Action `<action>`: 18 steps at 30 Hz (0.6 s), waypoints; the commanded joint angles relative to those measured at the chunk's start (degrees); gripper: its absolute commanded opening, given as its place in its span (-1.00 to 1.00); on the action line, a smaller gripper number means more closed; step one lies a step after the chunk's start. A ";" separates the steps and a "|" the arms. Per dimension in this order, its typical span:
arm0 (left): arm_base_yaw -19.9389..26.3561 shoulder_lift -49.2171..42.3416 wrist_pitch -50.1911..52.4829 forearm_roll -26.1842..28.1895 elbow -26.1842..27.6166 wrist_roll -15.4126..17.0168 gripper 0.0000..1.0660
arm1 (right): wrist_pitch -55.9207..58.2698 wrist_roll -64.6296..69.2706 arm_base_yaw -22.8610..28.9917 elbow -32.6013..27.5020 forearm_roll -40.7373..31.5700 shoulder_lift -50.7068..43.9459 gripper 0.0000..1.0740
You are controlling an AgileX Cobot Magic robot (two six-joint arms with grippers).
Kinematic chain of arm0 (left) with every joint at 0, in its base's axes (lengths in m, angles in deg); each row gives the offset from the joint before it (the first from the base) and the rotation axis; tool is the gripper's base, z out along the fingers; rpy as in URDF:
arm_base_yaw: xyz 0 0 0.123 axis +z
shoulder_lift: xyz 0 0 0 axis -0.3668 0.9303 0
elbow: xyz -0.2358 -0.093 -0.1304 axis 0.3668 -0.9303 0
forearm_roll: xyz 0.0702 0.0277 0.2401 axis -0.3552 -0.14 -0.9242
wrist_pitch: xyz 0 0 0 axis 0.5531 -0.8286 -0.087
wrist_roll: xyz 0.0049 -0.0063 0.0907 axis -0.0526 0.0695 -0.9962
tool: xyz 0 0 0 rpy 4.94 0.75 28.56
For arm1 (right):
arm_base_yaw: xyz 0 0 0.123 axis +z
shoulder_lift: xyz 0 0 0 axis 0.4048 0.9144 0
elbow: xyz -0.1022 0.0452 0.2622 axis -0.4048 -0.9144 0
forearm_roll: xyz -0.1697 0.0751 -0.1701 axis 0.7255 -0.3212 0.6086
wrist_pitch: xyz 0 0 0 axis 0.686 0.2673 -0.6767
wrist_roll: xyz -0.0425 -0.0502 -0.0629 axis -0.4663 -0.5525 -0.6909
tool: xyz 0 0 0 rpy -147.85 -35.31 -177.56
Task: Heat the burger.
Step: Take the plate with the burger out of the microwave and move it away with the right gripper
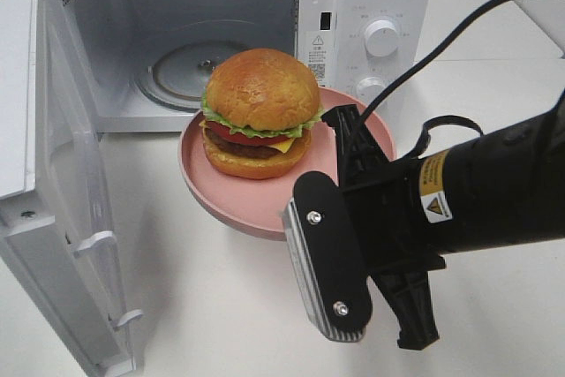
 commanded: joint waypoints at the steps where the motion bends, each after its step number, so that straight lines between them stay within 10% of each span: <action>1: 0.17 -0.97 0.52 0.46 -0.23 -0.11 0.83 | -2.12 0.06 0.11 -0.69 0.92 -2.98 -1.00; 18: 0.17 -0.97 0.52 0.46 -0.23 -0.11 0.83 | 6.53 14.55 0.11 -6.76 10.49 -14.04 -1.00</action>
